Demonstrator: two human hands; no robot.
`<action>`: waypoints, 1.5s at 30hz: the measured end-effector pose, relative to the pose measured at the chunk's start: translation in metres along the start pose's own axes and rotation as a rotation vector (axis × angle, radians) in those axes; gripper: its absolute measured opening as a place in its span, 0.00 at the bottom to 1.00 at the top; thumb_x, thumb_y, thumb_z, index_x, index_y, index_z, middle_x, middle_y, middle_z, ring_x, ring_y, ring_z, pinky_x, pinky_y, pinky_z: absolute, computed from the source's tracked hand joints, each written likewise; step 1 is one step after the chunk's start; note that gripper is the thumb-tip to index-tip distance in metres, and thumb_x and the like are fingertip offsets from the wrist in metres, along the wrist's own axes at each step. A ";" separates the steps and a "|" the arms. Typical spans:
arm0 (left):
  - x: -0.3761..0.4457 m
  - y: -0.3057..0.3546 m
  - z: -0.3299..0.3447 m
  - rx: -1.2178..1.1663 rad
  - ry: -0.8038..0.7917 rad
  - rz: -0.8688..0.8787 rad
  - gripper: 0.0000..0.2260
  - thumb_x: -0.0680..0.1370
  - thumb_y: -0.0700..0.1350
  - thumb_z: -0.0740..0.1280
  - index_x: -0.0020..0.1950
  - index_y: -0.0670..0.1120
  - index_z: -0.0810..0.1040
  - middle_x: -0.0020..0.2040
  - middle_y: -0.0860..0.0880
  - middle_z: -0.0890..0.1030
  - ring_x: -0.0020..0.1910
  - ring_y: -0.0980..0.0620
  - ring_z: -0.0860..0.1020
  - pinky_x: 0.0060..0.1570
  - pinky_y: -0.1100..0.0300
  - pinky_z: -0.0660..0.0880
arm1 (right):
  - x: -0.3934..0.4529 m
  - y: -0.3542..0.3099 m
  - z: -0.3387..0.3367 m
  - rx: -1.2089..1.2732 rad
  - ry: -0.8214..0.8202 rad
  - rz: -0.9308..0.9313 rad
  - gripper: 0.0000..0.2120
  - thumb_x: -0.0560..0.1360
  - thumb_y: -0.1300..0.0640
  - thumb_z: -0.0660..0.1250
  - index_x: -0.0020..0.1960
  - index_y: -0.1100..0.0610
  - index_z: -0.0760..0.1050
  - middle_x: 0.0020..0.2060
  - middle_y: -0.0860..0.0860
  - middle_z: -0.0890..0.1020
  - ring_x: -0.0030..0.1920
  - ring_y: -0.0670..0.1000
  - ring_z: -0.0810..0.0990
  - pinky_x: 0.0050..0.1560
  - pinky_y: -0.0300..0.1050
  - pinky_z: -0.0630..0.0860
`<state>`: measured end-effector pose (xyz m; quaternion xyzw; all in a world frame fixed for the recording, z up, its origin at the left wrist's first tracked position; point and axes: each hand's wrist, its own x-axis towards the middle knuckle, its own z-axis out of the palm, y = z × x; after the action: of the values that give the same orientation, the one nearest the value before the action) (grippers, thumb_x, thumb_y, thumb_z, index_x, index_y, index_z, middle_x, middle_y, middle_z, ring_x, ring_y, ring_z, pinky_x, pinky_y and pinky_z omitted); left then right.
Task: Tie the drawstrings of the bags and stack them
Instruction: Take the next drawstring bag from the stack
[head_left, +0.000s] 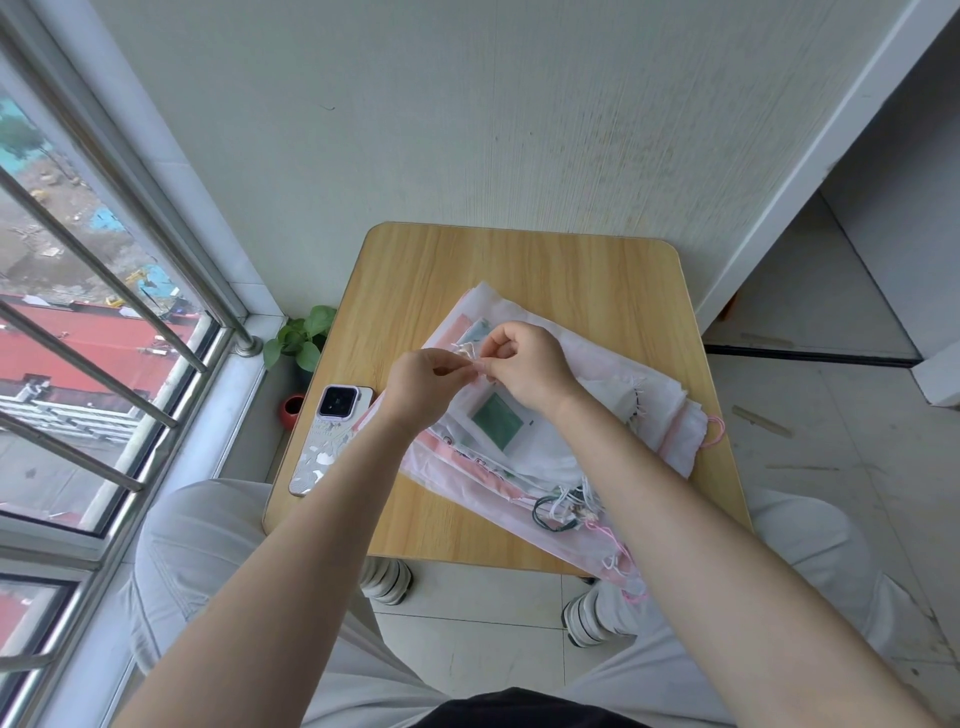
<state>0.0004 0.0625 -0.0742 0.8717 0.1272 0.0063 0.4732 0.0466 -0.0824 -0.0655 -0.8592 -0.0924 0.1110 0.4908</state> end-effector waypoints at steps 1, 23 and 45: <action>0.000 0.000 0.000 0.003 -0.006 0.002 0.05 0.76 0.48 0.72 0.46 0.48 0.85 0.40 0.53 0.83 0.35 0.57 0.77 0.39 0.62 0.76 | -0.001 0.000 0.000 -0.019 0.005 -0.025 0.05 0.72 0.61 0.74 0.44 0.56 0.77 0.36 0.51 0.82 0.40 0.49 0.82 0.44 0.42 0.79; 0.005 0.008 -0.008 -0.275 -0.216 -0.222 0.11 0.80 0.46 0.64 0.50 0.39 0.81 0.40 0.49 0.81 0.36 0.53 0.78 0.44 0.57 0.77 | -0.009 -0.012 -0.003 -0.445 -0.040 -0.317 0.04 0.78 0.62 0.65 0.49 0.61 0.78 0.47 0.55 0.81 0.47 0.54 0.78 0.47 0.50 0.78; 0.003 0.003 0.004 0.019 -0.105 -0.003 0.04 0.79 0.41 0.66 0.49 0.41 0.80 0.40 0.47 0.84 0.39 0.49 0.83 0.40 0.60 0.80 | -0.007 -0.020 -0.006 -0.529 -0.191 -0.050 0.08 0.80 0.61 0.62 0.45 0.59 0.78 0.43 0.53 0.80 0.45 0.54 0.78 0.42 0.44 0.71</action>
<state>0.0040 0.0587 -0.0744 0.8751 0.1038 -0.0414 0.4710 0.0406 -0.0792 -0.0439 -0.9406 -0.1852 0.1512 0.2410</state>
